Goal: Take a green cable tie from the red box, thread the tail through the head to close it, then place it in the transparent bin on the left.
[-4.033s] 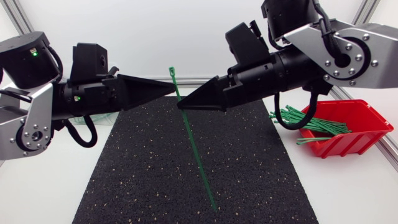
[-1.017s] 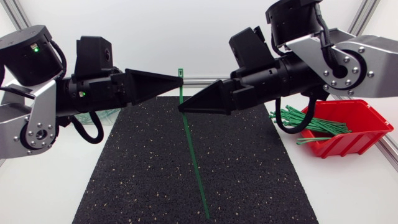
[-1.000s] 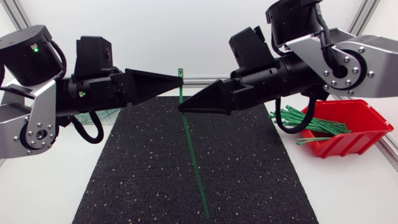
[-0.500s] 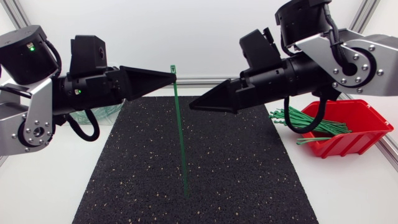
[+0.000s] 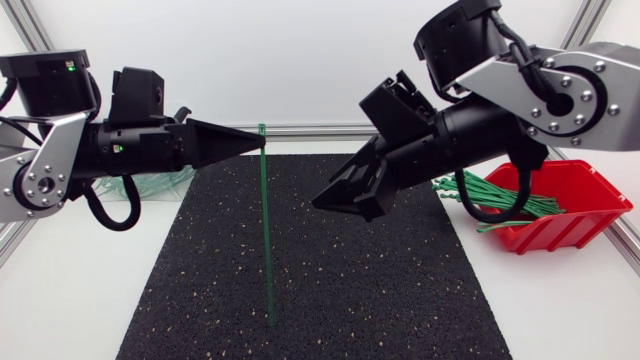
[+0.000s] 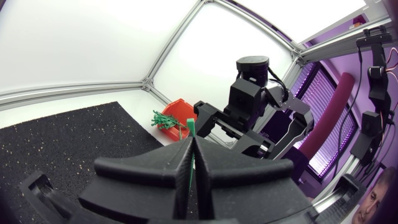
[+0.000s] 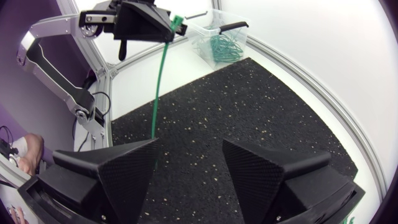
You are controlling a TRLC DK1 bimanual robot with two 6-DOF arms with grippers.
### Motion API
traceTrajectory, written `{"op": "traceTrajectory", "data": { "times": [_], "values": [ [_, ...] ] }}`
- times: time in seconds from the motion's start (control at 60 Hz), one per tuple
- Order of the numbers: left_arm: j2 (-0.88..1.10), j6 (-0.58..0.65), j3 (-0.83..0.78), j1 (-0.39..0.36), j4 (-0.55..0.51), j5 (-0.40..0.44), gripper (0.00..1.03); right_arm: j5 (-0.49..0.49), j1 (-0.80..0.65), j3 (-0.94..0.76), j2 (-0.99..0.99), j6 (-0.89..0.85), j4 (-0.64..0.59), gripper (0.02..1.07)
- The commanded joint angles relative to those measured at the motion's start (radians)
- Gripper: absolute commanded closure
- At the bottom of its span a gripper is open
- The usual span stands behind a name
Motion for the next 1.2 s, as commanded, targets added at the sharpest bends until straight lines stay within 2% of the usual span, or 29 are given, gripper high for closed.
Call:
{"op": "traceTrajectory", "data": {
  "times": [0.0, 0.217, 0.433, 0.6, 0.733, 0.8, 0.917, 1.183],
  "values": [
    [0.039, 0.044, 0.057, 0.031, -0.018, 0.024, 1.0, 0.038, 0.008, 0.05, 0.038, -0.076, -0.051, 0.21],
    [0.143, 0.047, 0.126, 0.077, -0.044, 0.056, 1.0, 0.163, 0.025, 0.091, 0.115, -0.259, -0.108, 0.21],
    [0.241, 0.059, 0.21, 0.077, -0.098, 0.062, 1.0, 0.283, 0.068, 0.101, 0.19, -0.466, -0.103, 0.21],
    [0.315, 0.063, 0.284, 0.075, -0.15, 0.062, 1.0, 0.417, 0.127, 0.07, 0.186, -0.583, -0.013, 0.2],
    [0.37, 0.076, 0.333, 0.073, -0.208, 0.051, 1.0, 0.472, 0.166, 0.053, 0.195, -0.656, 0.029, 0.2],
    [0.39, 0.086, 0.344, 0.073, -0.228, 0.041, 1.0, 0.522, 0.195, 0.028, 0.199, -0.69, 0.075, 0.2],
    [0.438, 0.157, 0.387, 0.077, -0.323, 0.021, 1.0, 0.607, 0.249, -0.024, 0.207, -0.751, 0.162, 0.2],
    [0.465, 0.2, 0.416, 0.086, -0.38, 0.021, 1.0, 0.748, 0.347, -0.145, 0.219, -0.894, 0.358, 0.17]
  ]
}}
